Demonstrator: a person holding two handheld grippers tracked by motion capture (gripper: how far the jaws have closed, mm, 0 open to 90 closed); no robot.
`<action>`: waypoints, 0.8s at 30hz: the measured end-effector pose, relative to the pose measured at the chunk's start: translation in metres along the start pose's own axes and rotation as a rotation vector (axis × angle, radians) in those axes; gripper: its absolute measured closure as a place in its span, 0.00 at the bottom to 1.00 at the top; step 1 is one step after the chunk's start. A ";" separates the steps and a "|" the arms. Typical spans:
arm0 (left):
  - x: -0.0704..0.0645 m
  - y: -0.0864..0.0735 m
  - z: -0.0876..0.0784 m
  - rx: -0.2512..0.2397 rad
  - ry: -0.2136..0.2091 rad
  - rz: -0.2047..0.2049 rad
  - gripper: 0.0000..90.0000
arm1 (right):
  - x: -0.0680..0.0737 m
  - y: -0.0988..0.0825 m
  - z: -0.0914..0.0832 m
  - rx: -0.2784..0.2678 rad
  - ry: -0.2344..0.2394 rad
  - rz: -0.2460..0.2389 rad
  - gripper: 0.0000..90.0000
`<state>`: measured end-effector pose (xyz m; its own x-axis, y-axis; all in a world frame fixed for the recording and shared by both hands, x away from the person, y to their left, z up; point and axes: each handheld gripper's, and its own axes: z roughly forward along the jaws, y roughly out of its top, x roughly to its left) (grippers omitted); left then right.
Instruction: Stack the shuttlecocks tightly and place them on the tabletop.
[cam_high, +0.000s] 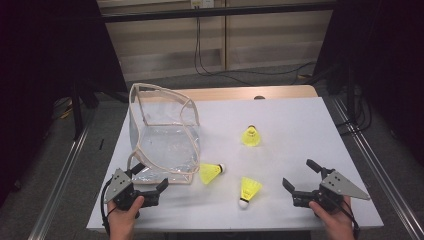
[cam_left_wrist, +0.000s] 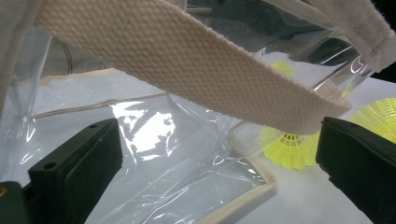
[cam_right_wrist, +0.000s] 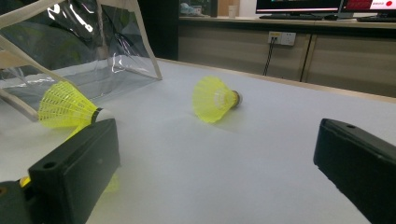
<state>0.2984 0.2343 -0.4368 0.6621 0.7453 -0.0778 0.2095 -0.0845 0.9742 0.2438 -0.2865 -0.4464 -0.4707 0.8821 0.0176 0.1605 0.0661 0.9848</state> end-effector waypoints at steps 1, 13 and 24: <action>0.000 0.000 0.000 0.000 0.000 0.000 0.01 | 0.000 0.000 0.000 0.000 0.000 0.000 0.00; -0.010 0.000 0.007 0.019 -0.073 0.001 0.02 | -0.001 0.000 -0.001 0.003 -0.007 0.000 0.00; -0.019 -0.001 0.012 0.053 -0.133 -0.012 0.02 | 0.000 0.000 0.002 0.008 -0.002 -0.014 0.00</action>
<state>0.2943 0.2124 -0.4386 0.7480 0.6527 -0.1204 0.2533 -0.1130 0.9608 0.2454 -0.2854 -0.4464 -0.4713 0.8820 0.0037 0.1608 0.0818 0.9836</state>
